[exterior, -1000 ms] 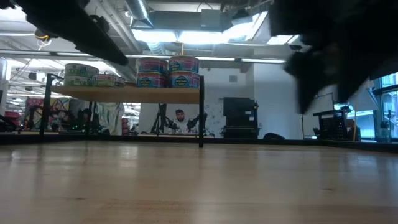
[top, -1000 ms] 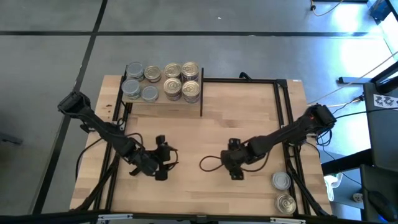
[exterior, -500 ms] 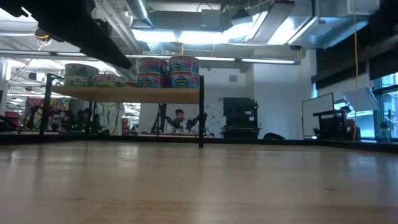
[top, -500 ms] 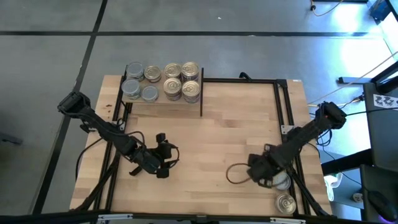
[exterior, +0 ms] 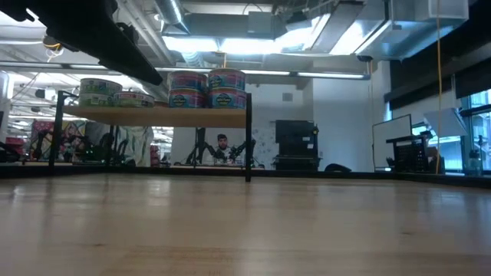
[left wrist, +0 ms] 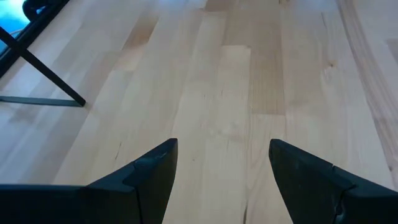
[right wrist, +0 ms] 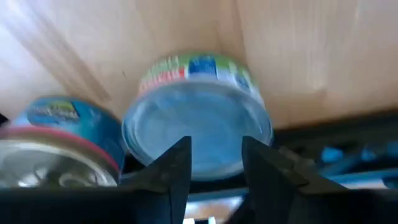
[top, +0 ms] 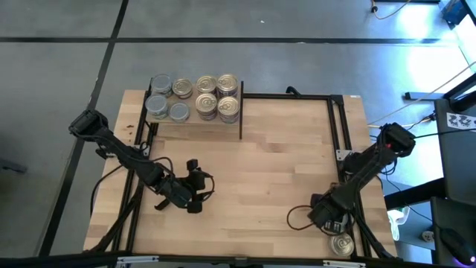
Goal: Stack canned seafood by type on shelf
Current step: Stack the green tuna can on top of the green tuna can on the shelf
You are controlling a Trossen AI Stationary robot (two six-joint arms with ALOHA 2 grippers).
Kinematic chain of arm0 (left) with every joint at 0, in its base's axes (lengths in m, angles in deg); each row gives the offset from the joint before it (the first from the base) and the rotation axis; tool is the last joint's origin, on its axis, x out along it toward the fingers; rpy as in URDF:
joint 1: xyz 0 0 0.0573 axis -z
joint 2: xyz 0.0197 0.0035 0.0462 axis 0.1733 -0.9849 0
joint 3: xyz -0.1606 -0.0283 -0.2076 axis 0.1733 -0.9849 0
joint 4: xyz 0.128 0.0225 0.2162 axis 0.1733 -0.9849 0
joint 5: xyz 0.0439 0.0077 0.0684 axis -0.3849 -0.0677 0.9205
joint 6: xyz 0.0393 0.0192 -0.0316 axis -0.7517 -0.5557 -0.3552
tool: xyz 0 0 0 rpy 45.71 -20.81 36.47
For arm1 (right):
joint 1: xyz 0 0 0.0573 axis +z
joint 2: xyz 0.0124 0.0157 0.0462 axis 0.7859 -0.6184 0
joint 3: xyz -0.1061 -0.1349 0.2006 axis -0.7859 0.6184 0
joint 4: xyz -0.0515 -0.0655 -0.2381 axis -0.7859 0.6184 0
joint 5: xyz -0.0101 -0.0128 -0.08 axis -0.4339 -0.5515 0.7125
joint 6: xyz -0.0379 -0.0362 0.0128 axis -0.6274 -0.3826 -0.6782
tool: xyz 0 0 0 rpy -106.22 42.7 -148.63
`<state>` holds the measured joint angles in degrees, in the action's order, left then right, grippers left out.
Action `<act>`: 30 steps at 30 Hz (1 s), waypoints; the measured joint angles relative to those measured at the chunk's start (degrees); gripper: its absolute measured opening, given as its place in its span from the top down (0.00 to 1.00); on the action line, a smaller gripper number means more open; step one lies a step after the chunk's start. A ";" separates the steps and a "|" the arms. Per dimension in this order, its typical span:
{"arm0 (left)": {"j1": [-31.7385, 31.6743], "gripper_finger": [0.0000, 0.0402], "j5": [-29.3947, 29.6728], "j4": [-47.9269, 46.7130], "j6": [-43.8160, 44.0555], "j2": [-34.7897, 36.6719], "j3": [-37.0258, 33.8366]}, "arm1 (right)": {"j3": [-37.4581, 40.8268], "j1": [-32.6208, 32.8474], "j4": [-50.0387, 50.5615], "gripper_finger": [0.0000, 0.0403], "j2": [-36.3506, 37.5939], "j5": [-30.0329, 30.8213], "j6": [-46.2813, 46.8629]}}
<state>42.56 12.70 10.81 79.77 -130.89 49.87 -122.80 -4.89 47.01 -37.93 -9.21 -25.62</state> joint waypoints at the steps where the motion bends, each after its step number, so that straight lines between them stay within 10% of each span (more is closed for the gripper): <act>1: 0.00 0.38 0.00 0.00 -0.14 0.00 0.00 | 0.51 -0.06 -1.38 0.66 0.00 0.28 0.03; 21: 0.00 0.38 -0.04 0.02 -0.03 0.00 0.02 | 1.21 -13.68 -16.78 0.67 0.09 30.85 -5.35; 30: 0.00 0.38 -0.04 0.02 0.01 0.00 0.02 | 1.12 -21.01 -22.92 0.67 -3.01 33.73 -14.77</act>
<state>42.56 12.65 10.83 79.78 -130.89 49.90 -121.68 -25.90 24.08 -40.95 24.52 -40.39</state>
